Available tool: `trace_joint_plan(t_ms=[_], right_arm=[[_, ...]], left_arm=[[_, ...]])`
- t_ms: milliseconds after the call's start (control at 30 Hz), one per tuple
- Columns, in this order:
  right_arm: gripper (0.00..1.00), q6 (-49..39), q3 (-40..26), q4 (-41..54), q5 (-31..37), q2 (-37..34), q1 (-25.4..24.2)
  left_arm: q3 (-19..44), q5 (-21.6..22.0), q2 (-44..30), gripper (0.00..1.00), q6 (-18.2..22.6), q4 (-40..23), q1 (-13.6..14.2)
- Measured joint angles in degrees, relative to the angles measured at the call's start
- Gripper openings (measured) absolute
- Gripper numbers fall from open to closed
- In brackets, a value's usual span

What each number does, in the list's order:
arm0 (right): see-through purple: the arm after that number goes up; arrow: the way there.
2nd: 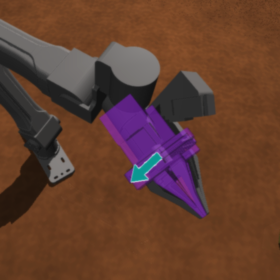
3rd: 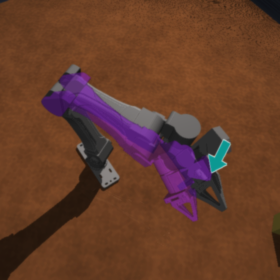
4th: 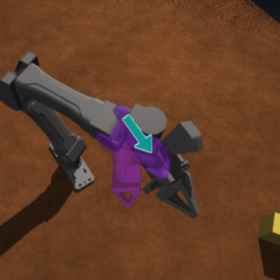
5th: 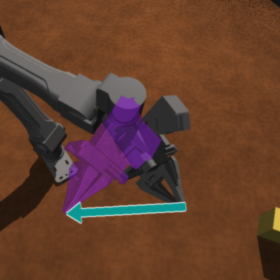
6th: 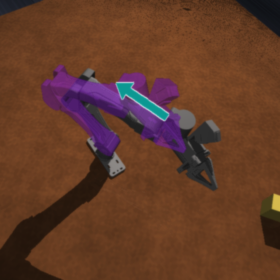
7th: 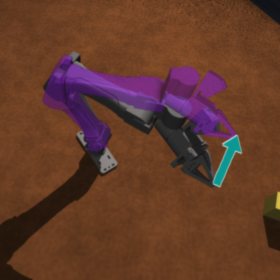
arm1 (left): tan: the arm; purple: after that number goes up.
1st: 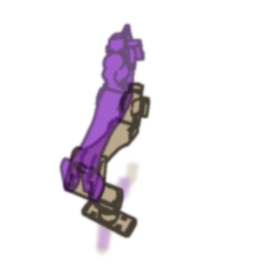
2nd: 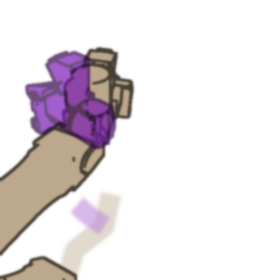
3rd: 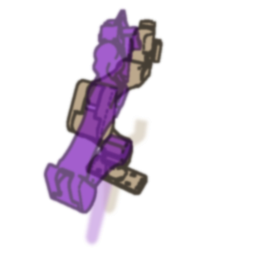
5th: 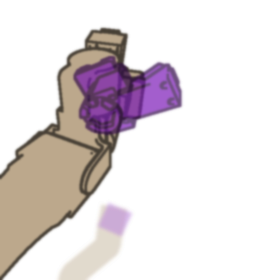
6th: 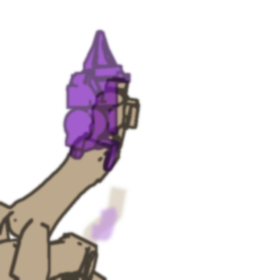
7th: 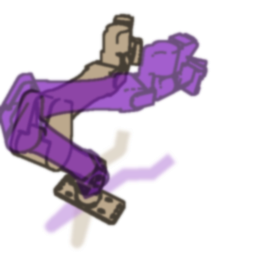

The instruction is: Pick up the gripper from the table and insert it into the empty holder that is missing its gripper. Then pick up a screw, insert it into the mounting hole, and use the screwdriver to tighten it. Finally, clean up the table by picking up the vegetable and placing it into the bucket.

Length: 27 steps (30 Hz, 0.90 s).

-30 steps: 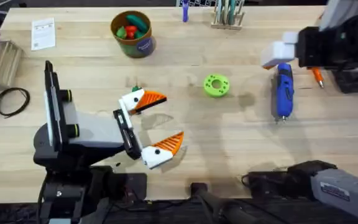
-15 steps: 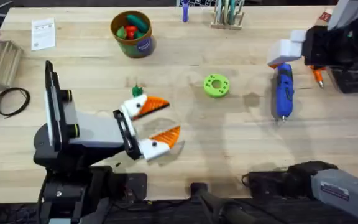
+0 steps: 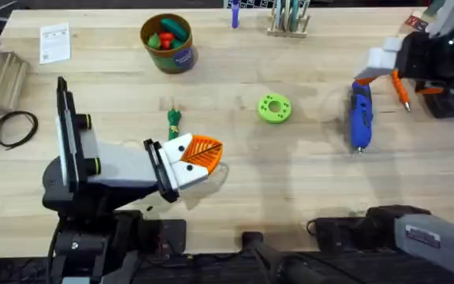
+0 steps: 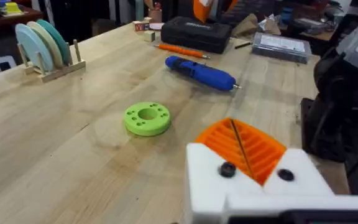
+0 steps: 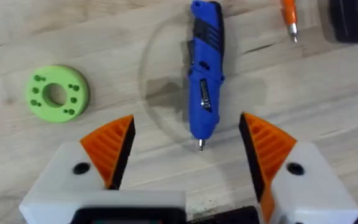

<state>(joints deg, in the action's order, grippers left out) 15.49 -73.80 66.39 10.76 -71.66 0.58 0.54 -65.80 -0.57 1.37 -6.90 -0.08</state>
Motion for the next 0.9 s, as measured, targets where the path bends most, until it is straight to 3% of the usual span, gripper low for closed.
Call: trace_joint_plan(t_ms=[500, 900], right_arm=[[0.991, -5.3, 1.2, -8.3, -4.0, -17.5, -9.1], [0.969, -10.1, 1.4, -15.7, -5.7, -26.7, -10.1]], left_arm=[[0.0, 0.0, 0.0, 0.005, 0.0, 0.0, 0.0], [0.0, 0.0, 0.0, 0.004, 0.0, 0.0, 0.0]])
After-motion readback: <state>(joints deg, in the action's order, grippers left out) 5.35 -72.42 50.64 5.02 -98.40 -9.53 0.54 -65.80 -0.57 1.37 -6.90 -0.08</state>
